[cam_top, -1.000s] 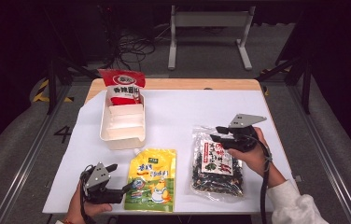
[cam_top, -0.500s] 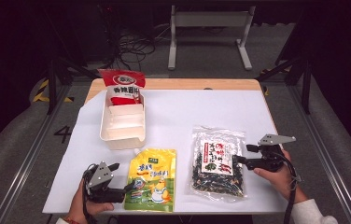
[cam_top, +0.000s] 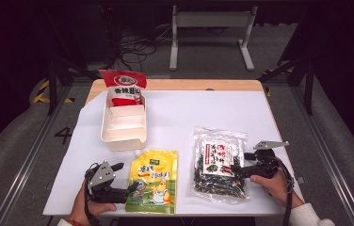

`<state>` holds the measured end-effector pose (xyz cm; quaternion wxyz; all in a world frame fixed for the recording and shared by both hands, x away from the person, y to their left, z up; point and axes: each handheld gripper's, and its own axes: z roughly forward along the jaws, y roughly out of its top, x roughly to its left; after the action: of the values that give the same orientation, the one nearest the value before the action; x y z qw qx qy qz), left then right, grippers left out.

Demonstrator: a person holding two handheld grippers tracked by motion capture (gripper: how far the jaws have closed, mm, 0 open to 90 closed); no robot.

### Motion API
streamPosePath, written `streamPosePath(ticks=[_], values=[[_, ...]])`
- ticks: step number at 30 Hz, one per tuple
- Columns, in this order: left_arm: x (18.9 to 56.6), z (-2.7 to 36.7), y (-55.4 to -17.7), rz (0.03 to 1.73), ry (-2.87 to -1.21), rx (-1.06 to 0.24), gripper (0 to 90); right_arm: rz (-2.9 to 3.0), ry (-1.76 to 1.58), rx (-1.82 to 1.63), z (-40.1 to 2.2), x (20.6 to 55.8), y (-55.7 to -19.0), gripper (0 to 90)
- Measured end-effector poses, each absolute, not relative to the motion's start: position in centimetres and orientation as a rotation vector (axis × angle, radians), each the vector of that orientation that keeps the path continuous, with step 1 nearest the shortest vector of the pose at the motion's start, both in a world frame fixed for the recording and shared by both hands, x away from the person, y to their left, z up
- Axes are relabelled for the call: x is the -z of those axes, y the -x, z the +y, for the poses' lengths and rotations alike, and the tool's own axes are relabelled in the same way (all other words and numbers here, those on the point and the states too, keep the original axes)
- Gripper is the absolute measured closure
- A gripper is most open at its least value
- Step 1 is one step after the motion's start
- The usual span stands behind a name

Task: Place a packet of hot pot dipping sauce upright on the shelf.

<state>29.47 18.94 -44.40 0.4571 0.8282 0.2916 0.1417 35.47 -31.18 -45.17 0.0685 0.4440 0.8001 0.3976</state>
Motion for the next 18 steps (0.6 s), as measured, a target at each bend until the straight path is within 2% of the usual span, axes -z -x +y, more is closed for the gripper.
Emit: streamPosePath(ticks=[2, 5, 9, 14, 18], values=[[43.8, 18.1, -29.7, 0.685, -2.044, -0.318, 14.2, 2.433, -1.347, -1.191, -31.2, 45.0, -35.6, 17.5], [43.0, 16.2, -30.1, 0.628, -2.066, -0.254, 14.2, 2.467, -1.362, -1.225, -31.0, 44.8, -35.5, 35.7], [42.3, 13.2, -30.9, 0.568, -2.112, -0.175, 14.1, 2.486, -1.385, -1.296, -31.2, 45.1, -35.6, 48.0], [42.3, 8.9, -32.3, 0.553, -2.132, -0.046, 13.8, 2.500, -1.385, -1.339, -31.5, 45.2, -35.6, 55.8], [42.9, 5.6, -33.1, 0.543, -2.182, 0.003, 13.8, 2.502, -1.366, -1.338, -31.5, 45.1, -35.5, 59.4]])
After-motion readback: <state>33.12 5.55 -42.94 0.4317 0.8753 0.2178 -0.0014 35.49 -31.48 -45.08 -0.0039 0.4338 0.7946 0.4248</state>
